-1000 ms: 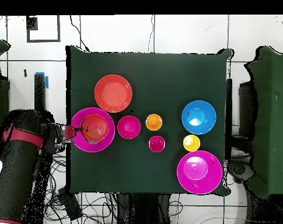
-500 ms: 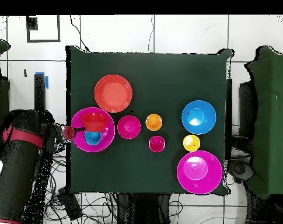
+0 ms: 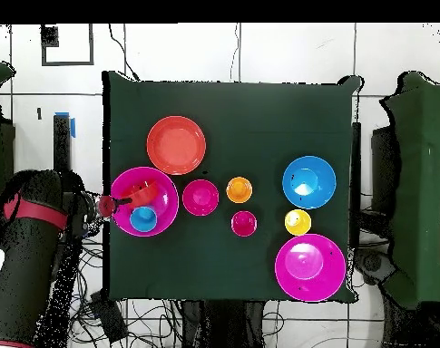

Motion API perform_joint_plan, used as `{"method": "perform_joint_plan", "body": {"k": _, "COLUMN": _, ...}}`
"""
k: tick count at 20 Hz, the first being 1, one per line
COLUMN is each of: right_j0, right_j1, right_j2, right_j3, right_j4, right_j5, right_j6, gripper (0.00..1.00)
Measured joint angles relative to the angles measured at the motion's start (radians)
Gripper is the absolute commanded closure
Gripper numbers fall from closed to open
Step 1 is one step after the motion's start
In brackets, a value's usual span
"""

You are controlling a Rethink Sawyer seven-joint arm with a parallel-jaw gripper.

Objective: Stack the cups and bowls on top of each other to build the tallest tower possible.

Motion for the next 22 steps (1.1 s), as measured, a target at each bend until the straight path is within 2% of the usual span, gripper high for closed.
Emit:
{"method": "perform_joint_plan", "body": {"k": 14, "right_j0": -0.001, "right_j1": 0.004, "right_j2": 0.0, "right_j3": -0.004, "right_j4": 0.001, "right_j5": 0.0, "right_j6": 0.0, "gripper": 0.0}}
{"method": "perform_joint_plan", "body": {"k": 22, "right_j0": -0.022, "right_j1": 0.056, "right_j2": 0.0, "right_j3": -0.068, "right_j4": 0.004, "right_j5": 0.0, "right_j6": 0.0, "gripper": 0.0}}
